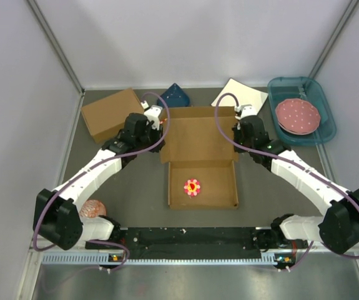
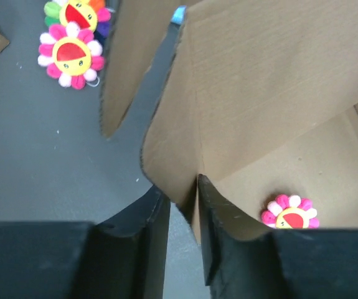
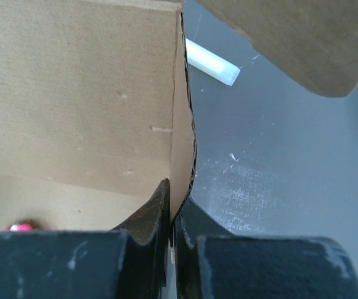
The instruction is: Fold the paper box
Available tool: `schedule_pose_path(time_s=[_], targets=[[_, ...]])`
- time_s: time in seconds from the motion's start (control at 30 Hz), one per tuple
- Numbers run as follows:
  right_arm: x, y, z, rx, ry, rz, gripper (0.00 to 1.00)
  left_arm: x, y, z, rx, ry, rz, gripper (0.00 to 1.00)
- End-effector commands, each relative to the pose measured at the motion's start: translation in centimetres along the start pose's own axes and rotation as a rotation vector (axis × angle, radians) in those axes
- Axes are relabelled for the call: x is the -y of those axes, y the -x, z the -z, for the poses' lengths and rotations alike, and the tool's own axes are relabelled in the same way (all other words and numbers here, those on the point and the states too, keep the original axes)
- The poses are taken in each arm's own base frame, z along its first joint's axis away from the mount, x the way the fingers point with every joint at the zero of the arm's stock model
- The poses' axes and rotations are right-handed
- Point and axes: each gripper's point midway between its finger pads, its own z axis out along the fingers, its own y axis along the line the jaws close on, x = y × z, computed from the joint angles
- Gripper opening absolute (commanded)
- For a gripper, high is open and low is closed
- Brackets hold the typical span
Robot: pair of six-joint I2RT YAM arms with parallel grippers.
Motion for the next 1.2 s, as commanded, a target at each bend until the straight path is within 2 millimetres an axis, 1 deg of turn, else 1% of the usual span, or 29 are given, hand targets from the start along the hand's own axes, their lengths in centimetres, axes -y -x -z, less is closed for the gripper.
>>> schedule_pose_path(time_s=[0.0, 0.1, 0.13, 0.2, 0.23, 0.27, 0.3, 0.33, 0.37, 0.4, 0.43, 0.47, 0.5, 0.53, 0.57, 0.6, 0.63, 0.67, 0.73, 0.8, 0.83, 0.87, 0.93, 1.0, 1.03, 1.07, 1.1, 1.13, 1.17], targets=[[-0.2, 1.3, 0.8, 0.058, -0.003, 0.015, 0.0, 1.7, 3.4, 1.0, 0.079, -0.079, -0.012, 0.16], [-0.3, 1.3, 0.9, 0.061, -0.006, 0.018, 0.0, 2.0, 3.7, 1.2, 0.091, -0.094, 0.003, 0.03], [-0.3, 1.3, 0.9, 0.061, -0.007, 0.015, 0.0, 2.3, 3.8, 1.3, 0.093, -0.106, 0.011, 0.0], [-0.5, 1.1, 0.9, 0.06, -0.012, 0.013, 0.0, 2.7, 3.7, 1.5, 0.103, -0.123, 0.041, 0.0], [-0.6, 1.1, 1.0, 0.062, -0.014, -0.001, 0.0, 3.0, 4.3, 1.5, 0.14, -0.131, 0.041, 0.0], [-0.7, 0.9, 1.0, 0.063, -0.026, -0.008, 0.0, 3.0, 3.7, 1.7, 0.158, -0.13, 0.046, 0.0], [-0.7, 1.0, 1.0, 0.068, -0.034, -0.017, 0.0, 3.0, 3.6, 1.8, 0.183, -0.123, 0.053, 0.0], [-0.9, 0.8, 1.0, 0.077, -0.054, -0.045, 0.0, 3.1, 3.5, 2.3, 0.283, -0.106, 0.051, 0.0], [-1.0, 0.4, 1.0, 0.079, -0.06, -0.069, 0.0, 3.5, 3.3, 2.2, 0.352, -0.117, 0.045, 0.0], [-1.0, 0.6, 1.0, 0.098, -0.07, -0.084, 0.0, 3.0, 3.8, 3.1, 0.42, -0.08, 0.052, 0.0], [-1.1, 0.1, 0.9, 0.096, -0.07, -0.092, 0.0, 3.3, 3.7, 3.3, 0.448, -0.092, 0.06, 0.0], [-1.2, -0.1, 0.8, 0.099, -0.072, -0.121, 0.0, 2.7, 2.3, 2.9, 0.458, -0.059, 0.076, 0.0], [-1.3, 0.3, 0.9, 0.128, -0.07, -0.139, 0.0, 2.8, 3.7, 3.9, 0.549, -0.063, 0.092, 0.0], [-1.5, -0.3, 0.8, 0.127, -0.067, -0.143, 0.0, 2.8, 3.7, 4.1, 0.583, -0.065, 0.105, 0.0], [-1.5, -0.3, 0.8, 0.137, -0.071, -0.164, 0.0, 2.8, 2.4, 3.8, 0.58, -0.062, 0.11, 0.0], [-1.4, 0.1, 0.9, 0.164, -0.076, -0.179, 0.0, 2.9, 3.4, 4.7, 0.653, -0.07, 0.119, 0.0], [-1.4, -0.4, 0.9, 0.167, -0.078, -0.183, 0.0, 2.5, 3.3, 4.8, 0.679, -0.047, 0.131, 0.0], [-1.6, -0.4, 1.0, 0.176, -0.075, -0.192, 0.0, 2.6, 2.3, 4.6, 0.677, -0.044, 0.134, 0.0], [-1.2, -0.5, 1.2, 0.204, -0.084, -0.216, 0.0, 2.3, 2.9, 5.4, 0.74, -0.021, 0.157, 0.0], [-1.2, -0.6, 1.5, 0.224, -0.088, -0.237, 0.0, 2.5, 2.3, 5.3, 0.748, -0.013, 0.169, 0.0], [-1.1, -0.8, 1.6, 0.239, -0.086, -0.25, 0.0, 2.7, 2.8, 5.7, 0.786, -0.018, 0.181, 0.0], [-1.1, -0.9, 1.7, 0.247, -0.086, -0.258, 0.0, 2.6, 2.2, 5.7, 0.793, 0.001, 0.194, 0.0], [-1.2, -1.6, 1.8, 0.254, -0.091, -0.252, 0.0, 3.2, 1.9, 5.8, 0.811, -0.004, 0.208, 0.0], [-1.3, -1.7, 2.2, 0.277, -0.093, -0.261, 0.0, 3.0, 1.8, 6.0, 0.849, 0.02, 0.23, 0.0], [-1.2, -2.5, 2.1, 0.271, -0.098, -0.258, 0.0, 3.6, 1.7, 6.1, 0.855, 0.01, 0.229, 0.0], [-1.2, -2.5, 2.3, 0.283, -0.092, -0.27, 0.0, 3.5, 2.0, 6.6, 0.892, 0.019, 0.251, 0.0], [-1.1, -2.7, 2.4, 0.291, -0.1, -0.275, 0.0, 3.7, 1.8, 6.3, 0.891, 0.019, 0.253, 0.0], [-1.3, -3.4, 2.4, 0.286, -0.098, -0.269, 0.0, 4.1, 1.7, 6.3, 0.893, 0.01, 0.253, 0.0], [-1.2, -3.7, 2.4, 0.294, -0.106, -0.277, 0.0, 4.4, 2.1, 6.7, 0.923, -0.002, 0.268, 0.0]])
